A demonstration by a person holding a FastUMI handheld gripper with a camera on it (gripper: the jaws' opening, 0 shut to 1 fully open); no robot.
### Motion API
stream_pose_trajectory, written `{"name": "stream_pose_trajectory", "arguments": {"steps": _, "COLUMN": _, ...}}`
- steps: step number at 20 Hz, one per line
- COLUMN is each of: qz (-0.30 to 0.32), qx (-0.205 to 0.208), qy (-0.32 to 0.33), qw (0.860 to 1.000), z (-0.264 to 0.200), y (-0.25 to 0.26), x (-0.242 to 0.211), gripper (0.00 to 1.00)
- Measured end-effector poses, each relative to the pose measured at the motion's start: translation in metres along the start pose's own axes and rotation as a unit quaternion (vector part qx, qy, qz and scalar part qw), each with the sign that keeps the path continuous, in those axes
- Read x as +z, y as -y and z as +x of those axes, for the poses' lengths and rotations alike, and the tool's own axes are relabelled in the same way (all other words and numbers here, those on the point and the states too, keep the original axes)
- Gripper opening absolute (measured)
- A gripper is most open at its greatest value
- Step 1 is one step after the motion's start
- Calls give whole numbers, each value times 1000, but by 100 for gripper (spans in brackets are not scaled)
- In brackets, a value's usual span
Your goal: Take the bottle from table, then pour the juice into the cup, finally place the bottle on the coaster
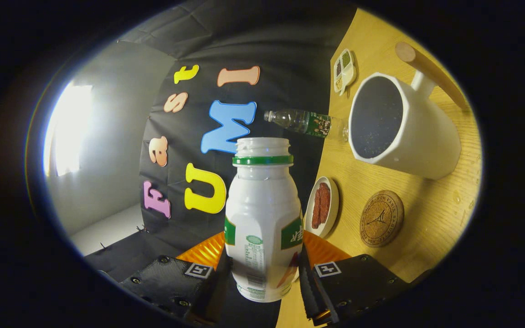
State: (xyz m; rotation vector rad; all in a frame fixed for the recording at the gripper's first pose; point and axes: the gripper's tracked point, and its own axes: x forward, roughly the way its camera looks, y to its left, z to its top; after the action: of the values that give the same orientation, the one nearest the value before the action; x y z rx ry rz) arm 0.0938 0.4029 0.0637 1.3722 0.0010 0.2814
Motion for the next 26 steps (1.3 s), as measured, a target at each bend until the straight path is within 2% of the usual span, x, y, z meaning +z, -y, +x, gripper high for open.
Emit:
{"name": "stream_pose_trajectory", "arguments": {"steps": 16, "qz": 104, "qx": 23, "qy": 28, "qw": 994, "z": 9, "y": -4, "x": 16, "gripper": 66}}
{"name": "stream_pose_trajectory", "arguments": {"steps": 26, "qz": 130, "qx": 34, "qy": 39, "qw": 990, "z": 5, "y": -7, "x": 21, "gripper": 67}}
